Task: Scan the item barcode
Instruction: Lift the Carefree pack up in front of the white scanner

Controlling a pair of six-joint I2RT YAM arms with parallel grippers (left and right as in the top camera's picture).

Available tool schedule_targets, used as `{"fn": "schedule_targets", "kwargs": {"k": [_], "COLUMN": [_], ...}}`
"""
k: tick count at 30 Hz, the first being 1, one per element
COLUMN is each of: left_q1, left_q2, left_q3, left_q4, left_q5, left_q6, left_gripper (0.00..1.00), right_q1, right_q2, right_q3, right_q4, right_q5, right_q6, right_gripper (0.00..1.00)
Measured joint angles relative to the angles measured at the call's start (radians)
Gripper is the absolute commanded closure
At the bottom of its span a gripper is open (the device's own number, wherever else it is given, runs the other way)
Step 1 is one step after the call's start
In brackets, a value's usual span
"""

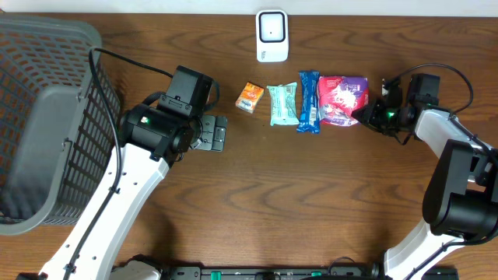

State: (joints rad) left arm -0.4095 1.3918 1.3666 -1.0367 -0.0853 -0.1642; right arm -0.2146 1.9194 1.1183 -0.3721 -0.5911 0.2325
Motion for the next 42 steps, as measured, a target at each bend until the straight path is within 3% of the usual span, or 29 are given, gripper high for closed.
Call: {"fn": "schedule_targets", "kwargs": {"k": [10, 17, 26, 32, 38, 42], "left_q1": [0.0, 0.0, 0.0, 0.0, 0.0, 0.0], "left_q2": [0.0, 0.0, 0.0, 0.0, 0.0, 0.0], "left_q3": [0.0, 0.0, 0.0, 0.0, 0.0, 0.0], "left_q4": [0.0, 0.0, 0.0, 0.0, 0.0, 0.0], "left_q5": [0.0, 0.0, 0.0, 0.0, 0.0, 0.0], "left_q6": [0.0, 0.0, 0.0, 0.0, 0.0, 0.0], "left_gripper": [0.02, 0.02, 0.02, 0.02, 0.02, 0.02], "right_q1": [0.052, 0.125, 0.35, 0.454, 0.465, 0.462], "right_q2": [-0.092, -0.176, -0.109, 0.045, 0.228, 0.277], "right_q3": [0.117, 0.182, 0.188, 0.321, 0.56, 0.62], "right_q4": [-0.016, 0.229, 0.527, 0.513, 0.367, 0.31], "right_q5": [-0.01, -0.017, 0.142, 0.223, 0.254, 0.266], "right_q6": [0.129, 0.311, 0.584, 0.655, 0.675, 0.674], "right_gripper": [0.99, 0.99, 0.99, 0.99, 0.99, 0.99]}}
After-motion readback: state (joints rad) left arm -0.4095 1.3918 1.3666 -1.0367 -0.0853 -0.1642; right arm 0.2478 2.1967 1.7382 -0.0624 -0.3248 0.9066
